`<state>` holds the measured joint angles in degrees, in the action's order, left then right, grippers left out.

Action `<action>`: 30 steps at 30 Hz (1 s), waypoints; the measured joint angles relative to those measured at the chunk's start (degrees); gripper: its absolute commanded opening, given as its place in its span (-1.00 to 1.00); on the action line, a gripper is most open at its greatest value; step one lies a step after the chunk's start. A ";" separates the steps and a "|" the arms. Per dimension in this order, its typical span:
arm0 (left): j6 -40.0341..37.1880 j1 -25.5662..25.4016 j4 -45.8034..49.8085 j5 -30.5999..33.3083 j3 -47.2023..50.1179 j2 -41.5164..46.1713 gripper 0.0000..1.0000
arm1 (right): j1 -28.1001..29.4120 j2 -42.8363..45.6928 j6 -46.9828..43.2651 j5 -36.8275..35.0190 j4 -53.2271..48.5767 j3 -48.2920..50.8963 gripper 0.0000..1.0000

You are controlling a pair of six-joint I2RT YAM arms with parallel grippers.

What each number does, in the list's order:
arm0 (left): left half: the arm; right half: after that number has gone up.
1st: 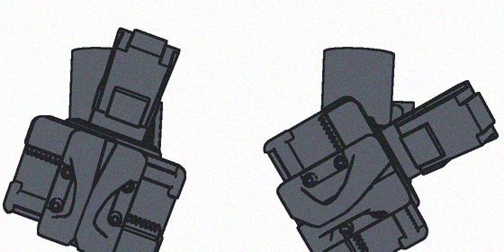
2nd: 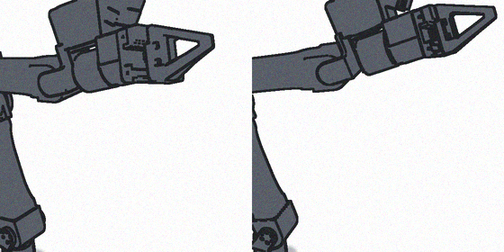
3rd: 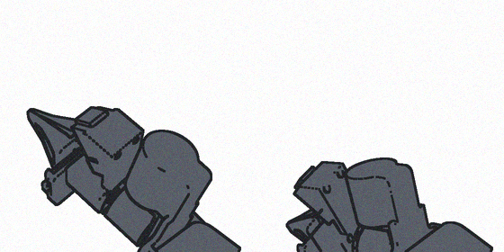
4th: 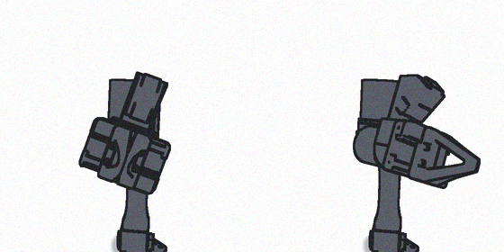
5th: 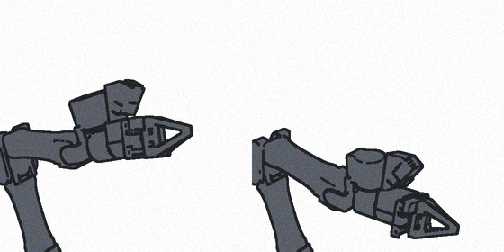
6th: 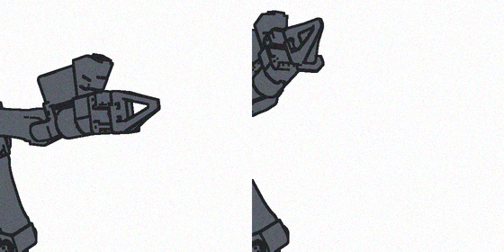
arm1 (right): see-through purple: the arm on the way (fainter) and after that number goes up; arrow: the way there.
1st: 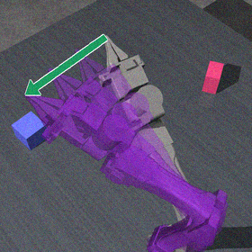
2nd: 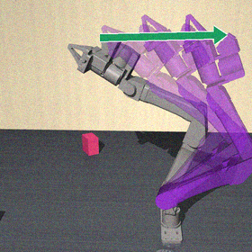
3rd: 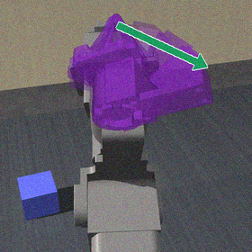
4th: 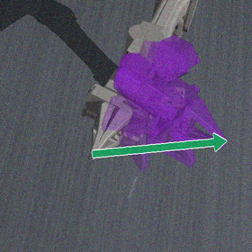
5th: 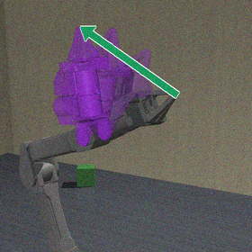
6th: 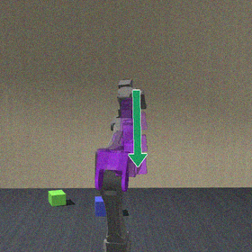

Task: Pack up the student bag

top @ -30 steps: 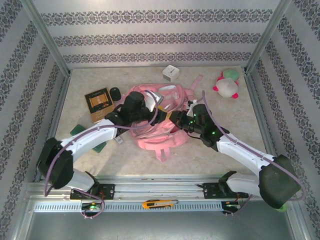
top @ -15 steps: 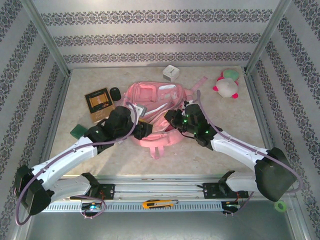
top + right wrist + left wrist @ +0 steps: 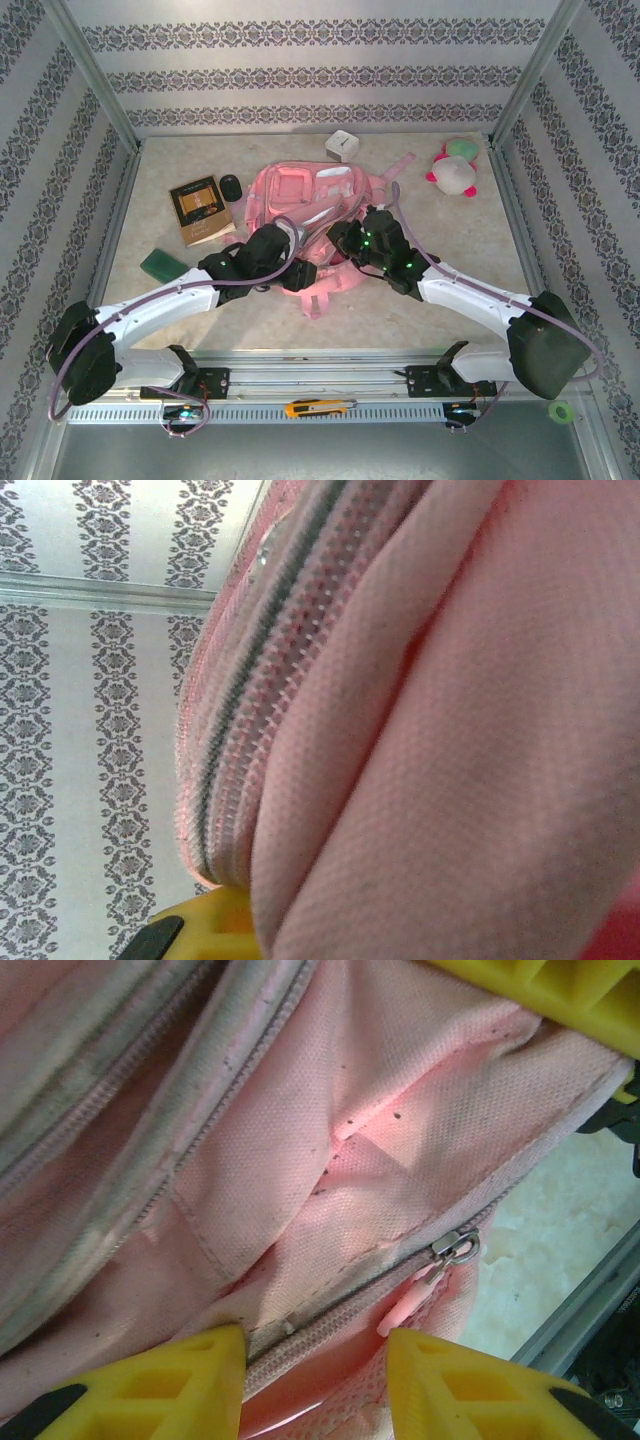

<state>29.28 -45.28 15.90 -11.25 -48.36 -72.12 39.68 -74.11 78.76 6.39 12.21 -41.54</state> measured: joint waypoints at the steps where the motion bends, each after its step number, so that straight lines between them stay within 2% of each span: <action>1: 0.22 -0.22 0.00 0.00 -0.11 -0.20 -0.22 | 0.33 -0.15 0.35 -0.31 -0.11 -0.09 -1.00; 7: 1.29 -1.57 0.22 1.51 -0.98 0.50 -0.18 | 0.72 -1.01 1.70 -1.64 -0.04 -0.96 -1.00; 16: 3.43 -1.66 5.90 5.79 -3.93 8.33 -0.16 | 1.09 -1.70 2.80 -2.36 0.04 -1.68 -1.00; 30: 7.26 -3.85 9.03 5.57 -5.46 -0.79 -0.20 | 1.38 -2.95 3.58 -2.54 0.28 -2.89 -1.00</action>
<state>36.53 -49.12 24.93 -5.67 -53.82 -72.90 41.06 -77.06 82.35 3.86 12.49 -44.42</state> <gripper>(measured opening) 0.405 0.092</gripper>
